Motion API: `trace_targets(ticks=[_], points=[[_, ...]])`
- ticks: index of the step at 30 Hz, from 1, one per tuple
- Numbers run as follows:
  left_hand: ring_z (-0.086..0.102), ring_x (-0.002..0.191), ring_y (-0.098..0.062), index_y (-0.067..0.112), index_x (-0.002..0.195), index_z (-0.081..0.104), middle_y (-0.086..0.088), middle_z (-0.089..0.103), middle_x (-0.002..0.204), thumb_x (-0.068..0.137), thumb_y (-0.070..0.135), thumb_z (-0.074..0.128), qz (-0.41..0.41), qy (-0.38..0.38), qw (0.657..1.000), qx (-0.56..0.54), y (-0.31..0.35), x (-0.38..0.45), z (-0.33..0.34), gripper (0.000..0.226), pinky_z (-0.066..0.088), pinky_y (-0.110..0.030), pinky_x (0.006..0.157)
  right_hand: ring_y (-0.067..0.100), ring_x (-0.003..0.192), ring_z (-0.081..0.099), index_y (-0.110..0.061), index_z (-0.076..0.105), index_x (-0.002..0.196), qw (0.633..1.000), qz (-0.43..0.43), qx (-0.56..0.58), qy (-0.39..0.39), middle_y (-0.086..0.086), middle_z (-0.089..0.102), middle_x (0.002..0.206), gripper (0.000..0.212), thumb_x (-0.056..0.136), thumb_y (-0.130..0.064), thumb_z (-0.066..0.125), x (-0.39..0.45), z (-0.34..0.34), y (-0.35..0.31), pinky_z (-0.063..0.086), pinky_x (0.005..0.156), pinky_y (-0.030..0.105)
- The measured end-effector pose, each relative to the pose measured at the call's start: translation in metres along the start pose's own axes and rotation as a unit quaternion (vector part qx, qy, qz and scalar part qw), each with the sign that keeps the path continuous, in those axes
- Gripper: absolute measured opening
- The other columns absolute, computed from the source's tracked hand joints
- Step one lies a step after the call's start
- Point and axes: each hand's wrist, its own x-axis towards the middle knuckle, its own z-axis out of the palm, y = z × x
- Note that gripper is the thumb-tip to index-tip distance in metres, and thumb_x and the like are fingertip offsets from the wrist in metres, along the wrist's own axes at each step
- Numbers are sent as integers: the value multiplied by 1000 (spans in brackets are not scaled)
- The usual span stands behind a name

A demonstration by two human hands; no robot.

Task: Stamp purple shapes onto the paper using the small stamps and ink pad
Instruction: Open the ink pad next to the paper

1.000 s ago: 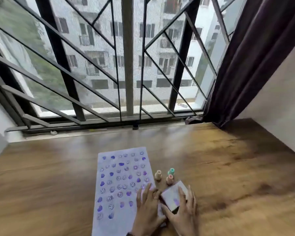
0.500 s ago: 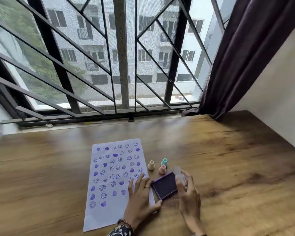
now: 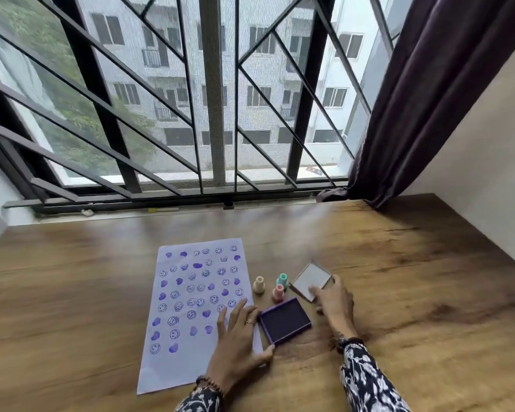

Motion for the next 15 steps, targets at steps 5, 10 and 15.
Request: trace_targets(ticks=[5,10,15], points=[[54,117,-16,20,106,61,6,66,105,54,62,66,-12,-23,1000,13,2,0,-3,67,-1,-34,106,21,71,61,-21,52,108,979,-195,-48,29,0,63,79,31,81,-33,64,-33,3,-22,43,58,29],[42,127,-15,18,113,57,3,63,113,62,59,64,-17,-17,1000,-14,1,-1,-1,65,-6,-33,106,18,95,56,-22,60,101,926,-318,-204,-4,1,59,100,16,87,-29,55,-56,24,-40,49,72,30],[30,122,-10,18,117,56,3,64,114,64,66,60,-1,-21,1000,1,-1,-1,-3,72,-4,-33,105,15,90,58,-23,60,98,942,-293,-158,-33,-3,58,100,11,89,-25,53,-64,28,-32,45,68,26]])
